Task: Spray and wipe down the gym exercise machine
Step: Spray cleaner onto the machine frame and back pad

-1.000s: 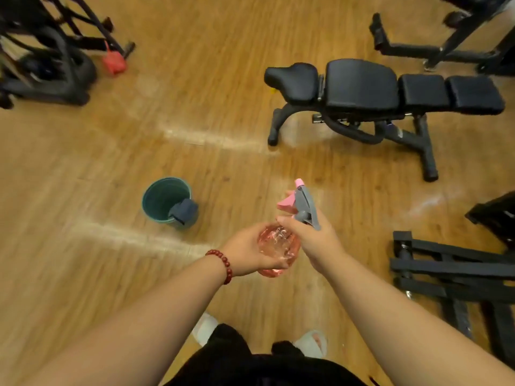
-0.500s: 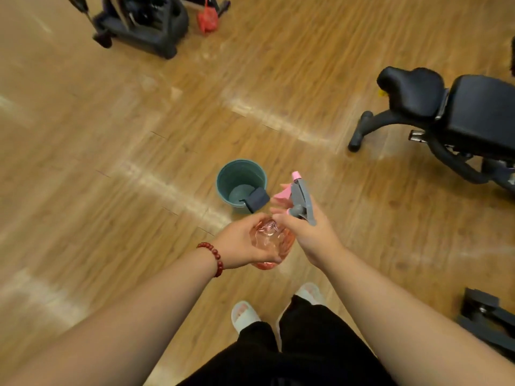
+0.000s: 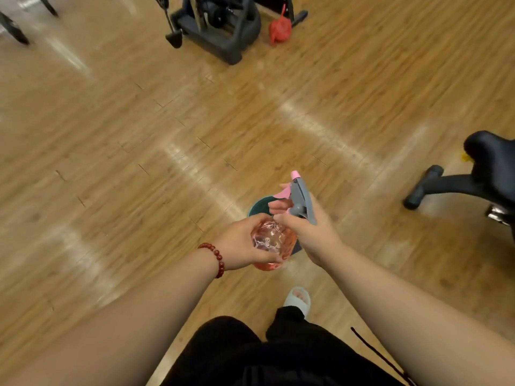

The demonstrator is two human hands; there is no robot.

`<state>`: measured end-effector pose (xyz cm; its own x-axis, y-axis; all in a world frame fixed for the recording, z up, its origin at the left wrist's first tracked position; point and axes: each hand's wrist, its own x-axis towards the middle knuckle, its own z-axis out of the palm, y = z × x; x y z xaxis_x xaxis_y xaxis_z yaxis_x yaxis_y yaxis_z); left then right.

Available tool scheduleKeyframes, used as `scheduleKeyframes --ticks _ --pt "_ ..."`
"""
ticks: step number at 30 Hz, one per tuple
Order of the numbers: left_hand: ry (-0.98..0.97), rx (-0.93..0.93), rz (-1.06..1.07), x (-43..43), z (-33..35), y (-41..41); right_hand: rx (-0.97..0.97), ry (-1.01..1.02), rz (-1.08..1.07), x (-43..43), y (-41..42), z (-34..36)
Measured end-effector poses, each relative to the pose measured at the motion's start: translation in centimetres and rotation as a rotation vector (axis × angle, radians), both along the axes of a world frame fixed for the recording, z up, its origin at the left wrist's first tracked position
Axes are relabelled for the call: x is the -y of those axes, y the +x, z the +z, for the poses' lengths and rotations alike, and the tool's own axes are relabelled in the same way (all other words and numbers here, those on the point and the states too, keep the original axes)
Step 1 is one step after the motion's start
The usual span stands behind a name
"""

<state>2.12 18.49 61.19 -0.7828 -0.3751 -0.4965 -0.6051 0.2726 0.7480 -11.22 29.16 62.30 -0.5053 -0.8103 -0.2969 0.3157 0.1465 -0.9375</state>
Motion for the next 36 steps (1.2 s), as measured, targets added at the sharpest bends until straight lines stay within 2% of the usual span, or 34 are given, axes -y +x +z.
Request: scheduleKeyframes --ticks 11,18,23,27,36 --pt "0.04 0.028 -0.058 15.6 -1.9 -5.3 -0.037 0.092 -0.038 14.9 -4.8 -2.0" --pt "0.089 0.051 -0.26 32.4 -2.6 -7.0 -0.045 0.121 -0.249 29.0 -3.7 -2.3" --pt "0.123 0.038 -0.412 41.1 -1.7 -9.9 -0.036 0.143 -0.386 36.1 -4.4 -1.8" --pt "0.165 0.0 -0.505 43.8 -2.4 -14.1 -0.04 0.191 -0.446 38.1 -7.1 -2.7" --pt "0.202 0.062 -0.693 44.1 -5.4 -27.3 -0.019 0.229 -0.621 37.0 -17.0 -6.0"
